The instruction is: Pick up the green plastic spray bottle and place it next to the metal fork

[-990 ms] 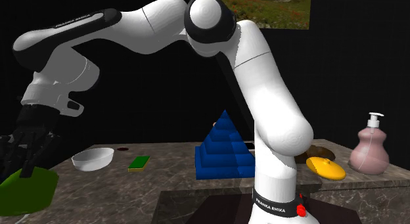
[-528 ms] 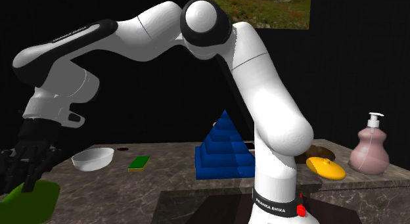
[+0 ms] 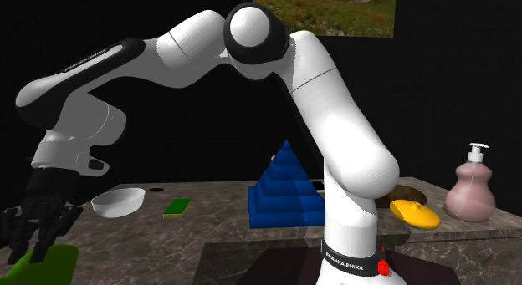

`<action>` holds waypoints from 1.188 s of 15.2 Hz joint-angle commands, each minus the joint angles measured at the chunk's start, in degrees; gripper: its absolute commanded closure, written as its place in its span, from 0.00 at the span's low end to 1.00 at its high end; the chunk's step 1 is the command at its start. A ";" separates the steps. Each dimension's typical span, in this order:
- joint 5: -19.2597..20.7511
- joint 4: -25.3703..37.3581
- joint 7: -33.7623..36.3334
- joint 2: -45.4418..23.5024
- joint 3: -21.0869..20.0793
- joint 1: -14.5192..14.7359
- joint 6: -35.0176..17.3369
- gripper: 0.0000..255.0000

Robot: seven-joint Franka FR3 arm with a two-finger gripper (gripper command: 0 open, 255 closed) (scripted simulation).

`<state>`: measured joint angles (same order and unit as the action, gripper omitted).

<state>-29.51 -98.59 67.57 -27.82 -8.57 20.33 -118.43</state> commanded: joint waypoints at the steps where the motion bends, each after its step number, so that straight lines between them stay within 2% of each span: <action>1: -0.02 -0.04 -0.06 -0.05 -0.01 0.01 -0.13 1.00; 6: -0.02 -0.04 -0.06 -0.05 -0.01 0.01 -0.13 1.00; 7: -0.02 -0.04 -0.06 -0.06 -0.01 0.01 -0.13 0.00; 12: -0.02 -0.04 -0.06 -0.06 -0.01 0.01 -0.13 0.00; 16: 1.01 3.09 0.64 2.27 0.88 -1.72 5.86 0.00; 18: 1.01 3.08 0.63 2.28 0.88 -1.72 5.86 0.00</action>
<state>-28.53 -95.46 68.20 -25.84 -7.73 18.72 -112.92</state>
